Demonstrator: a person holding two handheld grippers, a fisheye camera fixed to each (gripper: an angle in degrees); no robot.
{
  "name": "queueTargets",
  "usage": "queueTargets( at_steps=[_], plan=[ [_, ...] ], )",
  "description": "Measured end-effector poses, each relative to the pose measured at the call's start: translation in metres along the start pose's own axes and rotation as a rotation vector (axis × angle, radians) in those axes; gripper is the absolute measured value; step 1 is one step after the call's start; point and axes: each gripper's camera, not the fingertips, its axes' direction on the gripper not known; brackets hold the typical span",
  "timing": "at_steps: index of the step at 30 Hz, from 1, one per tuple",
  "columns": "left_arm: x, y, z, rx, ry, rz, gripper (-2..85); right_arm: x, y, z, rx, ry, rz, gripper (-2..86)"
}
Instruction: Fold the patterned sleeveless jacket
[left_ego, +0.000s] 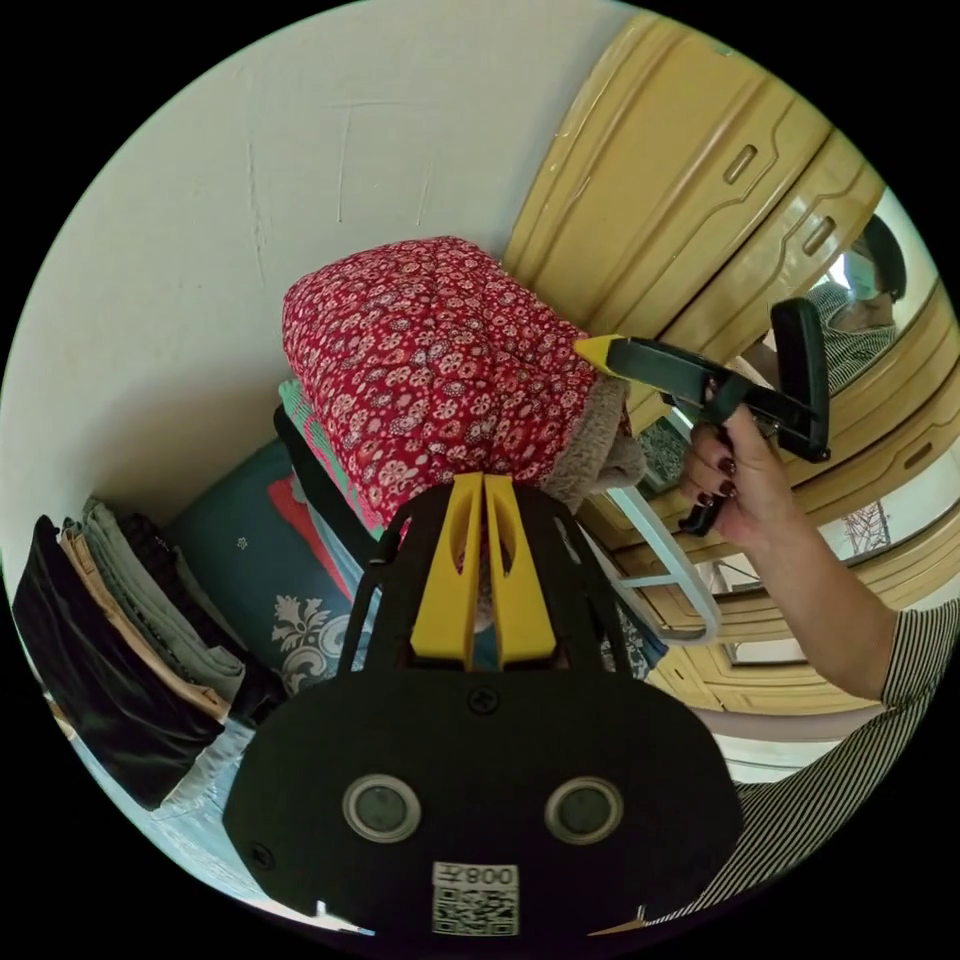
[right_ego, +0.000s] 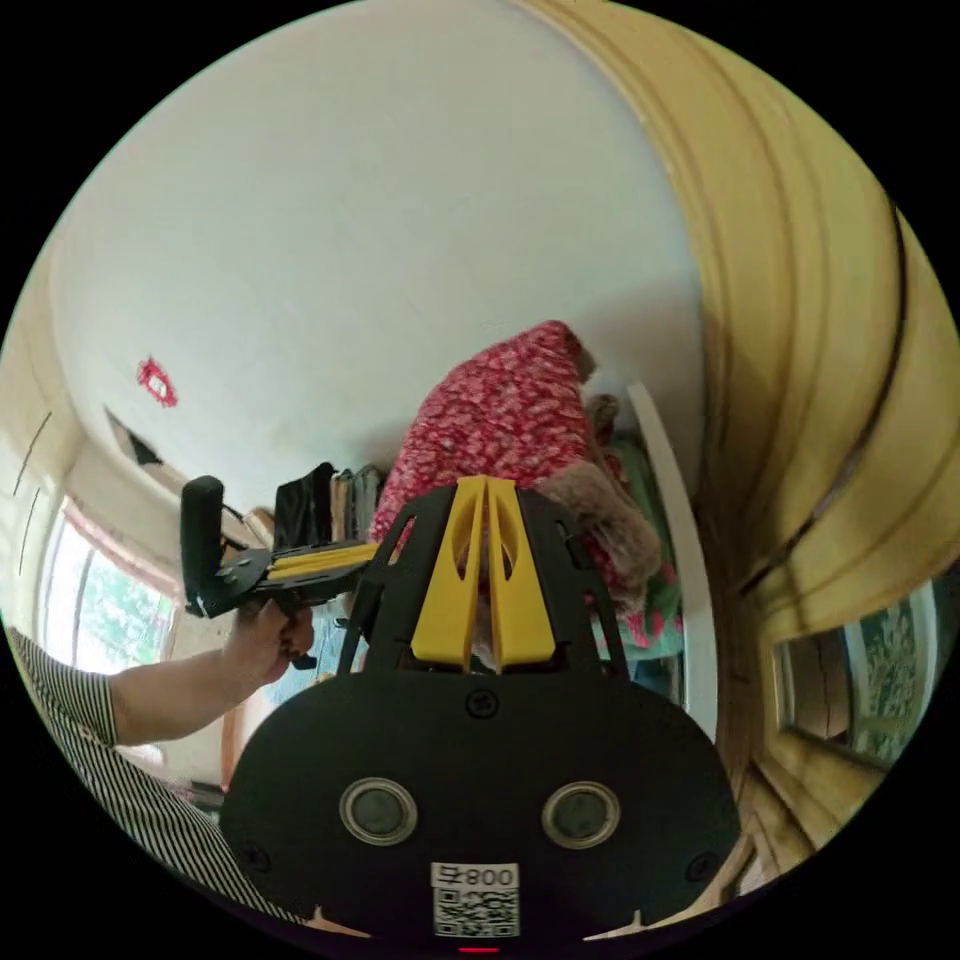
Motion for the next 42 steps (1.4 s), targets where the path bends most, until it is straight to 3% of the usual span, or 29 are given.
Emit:
queueTargets(
  at_steps=[5, 14, 18, 26, 31, 34, 42],
  plan=[
    [-0.006, 0.021, -0.003, -0.020, 0.008, 0.012, 0.1, 0.031, 0.032, 0.007, -0.042, -0.074, 0.177, 0.1],
    [-0.042, 0.095, -0.043, 0.064, 0.090, -0.015, 0.1, -0.016, 0.050, -0.013, 0.005, -0.053, 0.084, 0.1],
    [-0.073, 0.150, -0.049, 0.047, 0.135, -0.073, 0.1, -0.015, 0.062, 0.006, -0.099, -0.053, 0.110, 0.1],
    [-0.138, 0.288, -0.066, 0.017, 0.170, -0.231, 0.1, -0.047, 0.091, -0.030, 0.069, -0.093, 0.092, 0.0],
    [-0.178, 0.384, -0.060, -0.028, 0.203, -0.397, 0.2, -0.051, 0.106, -0.007, -0.076, -0.130, 0.164, 0.0],
    [-0.192, 0.423, -0.061, -0.014, 0.206, -0.439, 0.3, -0.063, 0.120, -0.019, 0.004, -0.151, 0.168, 0.0],
    [-0.235, 0.509, -0.061, 0.020, 0.243, -0.502, 0.2, -0.102, 0.171, -0.049, -0.004, -0.144, 0.097, 0.0]
  ],
)
